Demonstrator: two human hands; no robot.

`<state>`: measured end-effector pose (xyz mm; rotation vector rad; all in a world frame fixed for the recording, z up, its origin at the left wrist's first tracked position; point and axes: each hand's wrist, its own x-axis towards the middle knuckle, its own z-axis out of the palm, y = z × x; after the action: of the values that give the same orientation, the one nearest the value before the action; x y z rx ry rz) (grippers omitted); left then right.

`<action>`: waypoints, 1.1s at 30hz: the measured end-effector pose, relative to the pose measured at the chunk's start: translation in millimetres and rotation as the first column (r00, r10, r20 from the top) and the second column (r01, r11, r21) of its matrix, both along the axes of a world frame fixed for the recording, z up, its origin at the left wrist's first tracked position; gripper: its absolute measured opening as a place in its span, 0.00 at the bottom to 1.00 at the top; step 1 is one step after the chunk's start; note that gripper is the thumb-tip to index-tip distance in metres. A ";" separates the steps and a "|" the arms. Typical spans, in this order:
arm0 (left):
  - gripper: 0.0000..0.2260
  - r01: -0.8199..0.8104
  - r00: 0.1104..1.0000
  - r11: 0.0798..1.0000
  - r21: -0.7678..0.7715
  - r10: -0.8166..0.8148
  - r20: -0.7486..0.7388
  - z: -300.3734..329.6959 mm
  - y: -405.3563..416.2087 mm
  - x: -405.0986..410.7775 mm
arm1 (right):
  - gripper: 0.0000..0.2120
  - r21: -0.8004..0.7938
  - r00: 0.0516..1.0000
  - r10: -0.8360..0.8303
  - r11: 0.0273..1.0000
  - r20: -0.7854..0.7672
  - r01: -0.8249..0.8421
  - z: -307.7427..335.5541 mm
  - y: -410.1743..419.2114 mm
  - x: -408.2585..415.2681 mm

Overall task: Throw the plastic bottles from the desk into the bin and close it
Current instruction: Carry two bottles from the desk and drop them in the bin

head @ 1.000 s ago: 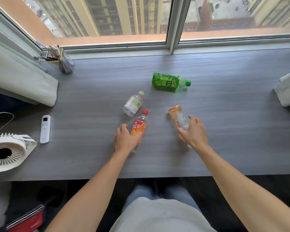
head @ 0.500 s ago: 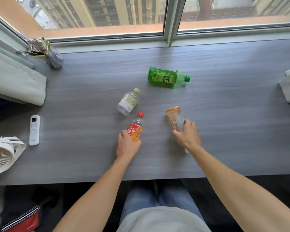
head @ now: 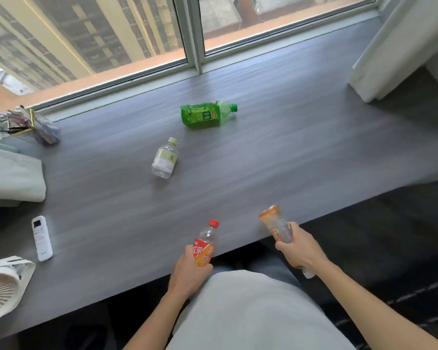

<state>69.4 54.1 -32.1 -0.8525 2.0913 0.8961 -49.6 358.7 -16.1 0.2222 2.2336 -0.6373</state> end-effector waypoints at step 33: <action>0.27 0.969 0.227 0.218 -0.114 -0.971 0.070 -3.0 417.5 -167.8 | 0.17 -0.002 -0.061 -0.990 -0.062 0.124 0.998 -14.8 337.7 269.7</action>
<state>-98.4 471.6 -35.0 0.5532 2.1179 0.0047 220.2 696.4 -31.0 2.0149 1.4840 -1.4392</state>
